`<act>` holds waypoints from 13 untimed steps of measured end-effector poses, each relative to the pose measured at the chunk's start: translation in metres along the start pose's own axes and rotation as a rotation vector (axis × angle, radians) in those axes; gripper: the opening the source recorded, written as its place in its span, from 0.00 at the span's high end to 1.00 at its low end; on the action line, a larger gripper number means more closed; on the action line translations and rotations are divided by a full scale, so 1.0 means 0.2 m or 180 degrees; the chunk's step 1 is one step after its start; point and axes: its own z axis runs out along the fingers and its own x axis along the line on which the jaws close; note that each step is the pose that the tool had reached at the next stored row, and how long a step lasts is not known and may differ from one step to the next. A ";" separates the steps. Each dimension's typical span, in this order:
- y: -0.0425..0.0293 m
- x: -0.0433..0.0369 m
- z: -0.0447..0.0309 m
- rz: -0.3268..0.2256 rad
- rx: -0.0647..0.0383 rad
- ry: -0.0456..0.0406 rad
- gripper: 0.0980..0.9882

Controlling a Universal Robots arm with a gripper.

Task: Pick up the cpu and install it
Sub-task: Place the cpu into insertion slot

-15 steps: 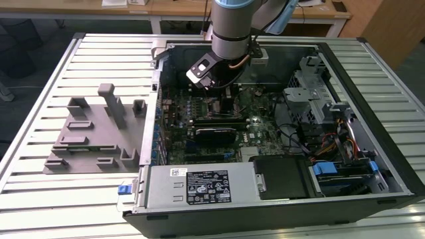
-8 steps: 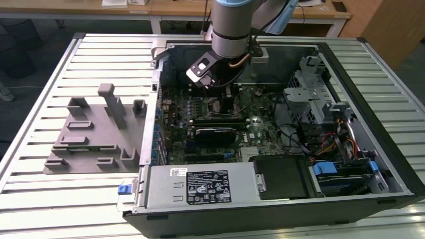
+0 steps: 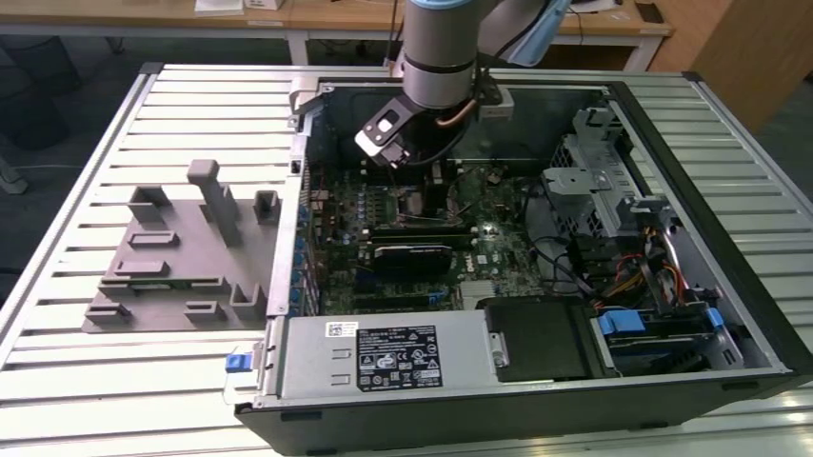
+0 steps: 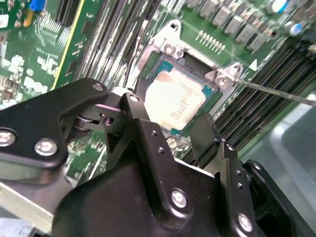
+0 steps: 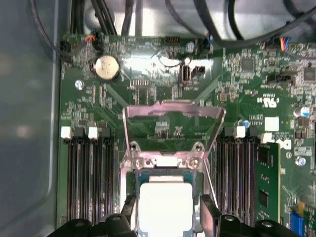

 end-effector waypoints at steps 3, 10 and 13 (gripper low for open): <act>-0.009 0.000 0.001 0.0003 -0.0065 0.0001 0.42; -0.009 -0.001 0.000 0.0003 -0.0065 0.0000 0.42; -0.009 -0.001 0.000 0.0003 -0.0065 0.0000 0.51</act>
